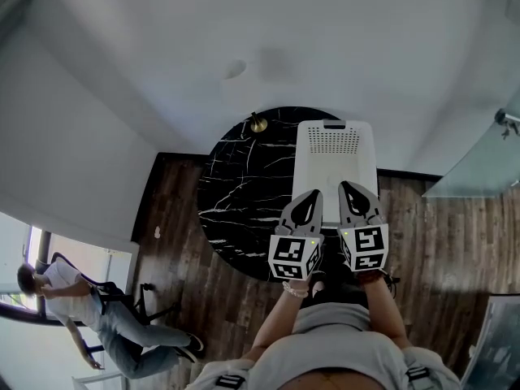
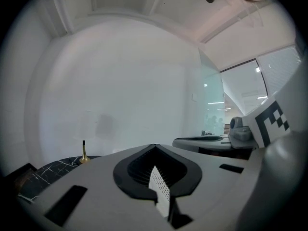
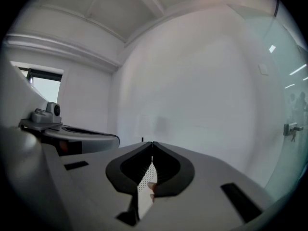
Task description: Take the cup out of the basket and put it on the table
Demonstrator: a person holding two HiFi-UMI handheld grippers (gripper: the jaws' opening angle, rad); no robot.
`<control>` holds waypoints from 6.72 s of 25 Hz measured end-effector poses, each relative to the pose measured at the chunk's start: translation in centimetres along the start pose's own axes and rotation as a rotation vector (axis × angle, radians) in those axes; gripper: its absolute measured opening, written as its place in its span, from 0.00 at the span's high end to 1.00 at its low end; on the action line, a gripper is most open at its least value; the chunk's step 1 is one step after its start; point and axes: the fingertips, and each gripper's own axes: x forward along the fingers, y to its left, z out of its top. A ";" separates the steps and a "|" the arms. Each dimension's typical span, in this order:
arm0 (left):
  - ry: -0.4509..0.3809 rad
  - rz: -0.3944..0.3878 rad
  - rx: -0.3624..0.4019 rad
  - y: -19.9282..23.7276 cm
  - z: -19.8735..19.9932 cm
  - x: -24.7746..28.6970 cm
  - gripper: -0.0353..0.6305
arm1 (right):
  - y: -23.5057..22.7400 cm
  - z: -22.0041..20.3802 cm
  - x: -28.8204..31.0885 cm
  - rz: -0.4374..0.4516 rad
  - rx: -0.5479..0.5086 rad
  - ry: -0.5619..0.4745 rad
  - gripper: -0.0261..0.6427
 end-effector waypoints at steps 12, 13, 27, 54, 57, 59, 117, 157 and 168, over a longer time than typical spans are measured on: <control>0.076 0.061 -0.017 2.1 -1.2 6.9 0.94 | -4.8 -6.3 8.1 0.104 0.159 0.225 0.94; 0.081 0.068 -0.019 2.4 -1.4 7.3 0.94 | -5.0 -7.0 8.8 0.114 0.181 0.247 0.94; 0.109 0.096 -0.037 5.3 -1.2 10.7 0.94 | -6.1 -15.5 14.2 0.109 0.302 0.542 0.94; 0.126 0.096 -0.090 7.7 -2.1 12.7 0.94 | -5.3 -23.5 15.6 0.145 0.201 0.864 0.83; 0.131 0.099 -0.093 7.9 -2.4 12.8 0.94 | -5.3 -24.1 15.7 0.155 0.202 0.897 0.83; 0.133 0.099 -0.095 7.8 -2.5 12.9 0.94 | -5.4 -24.6 15.7 0.159 0.193 0.924 0.83; 0.176 0.122 -0.074 7.4 -3.4 12.2 0.94 | -5.6 -13.7 15.8 0.270 0.349 0.541 0.89; 0.112 0.177 -0.069 7.1 -1.2 13.6 0.94 | -9.1 -1.0 11.5 0.154 0.283 0.167 0.89; 0.084 0.192 -0.042 7.5 0.8 14.2 0.94 | -9.6 0.6 11.9 0.149 0.239 0.127 0.89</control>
